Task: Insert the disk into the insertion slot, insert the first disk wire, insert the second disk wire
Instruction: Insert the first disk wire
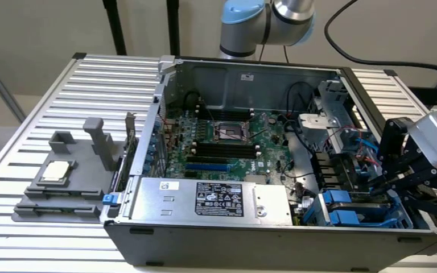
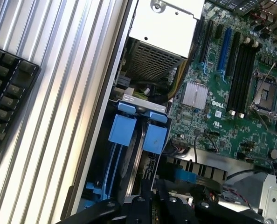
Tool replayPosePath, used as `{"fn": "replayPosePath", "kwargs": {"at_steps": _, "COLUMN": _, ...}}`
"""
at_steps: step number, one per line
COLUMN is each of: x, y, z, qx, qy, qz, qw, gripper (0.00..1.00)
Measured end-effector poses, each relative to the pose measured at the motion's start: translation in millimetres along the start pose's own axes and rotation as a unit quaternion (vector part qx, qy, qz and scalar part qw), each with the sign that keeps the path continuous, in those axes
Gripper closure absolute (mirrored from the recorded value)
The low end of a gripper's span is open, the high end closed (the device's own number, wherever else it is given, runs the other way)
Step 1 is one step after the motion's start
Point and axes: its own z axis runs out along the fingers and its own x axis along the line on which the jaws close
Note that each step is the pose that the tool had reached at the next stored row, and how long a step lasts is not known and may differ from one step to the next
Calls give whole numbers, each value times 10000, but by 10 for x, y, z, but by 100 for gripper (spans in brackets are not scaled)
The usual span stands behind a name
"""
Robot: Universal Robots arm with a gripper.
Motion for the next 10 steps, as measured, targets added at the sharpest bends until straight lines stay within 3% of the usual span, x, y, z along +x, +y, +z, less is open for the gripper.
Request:
{"fn": "replayPosePath", "kwargs": {"at_steps": 2, "x": -8, "y": 35, "z": 4, "qx": -11, "qy": 68, "qz": 15, "qw": 10000, "gripper": 84}}
{"fn": "replayPosePath", "kwargs": {"at_steps": 4, "x": -14, "y": 65, "z": 10, "qx": -11, "qy": 100, "qz": 51, "qw": 9999, "gripper": 84}}
{"fn": "replayPosePath", "kwargs": {"at_steps": 7, "x": -15, "y": 71, "z": 16, "qx": 19, "qy": 98, "qz": 202, "qw": 9997, "gripper": 84}}
{"fn": "replayPosePath", "kwargs": {"at_steps": 10, "x": -13, "y": 72, "z": 24, "qx": 73, "qy": 85, "qz": 462, "qw": 9989, "gripper": 84}}
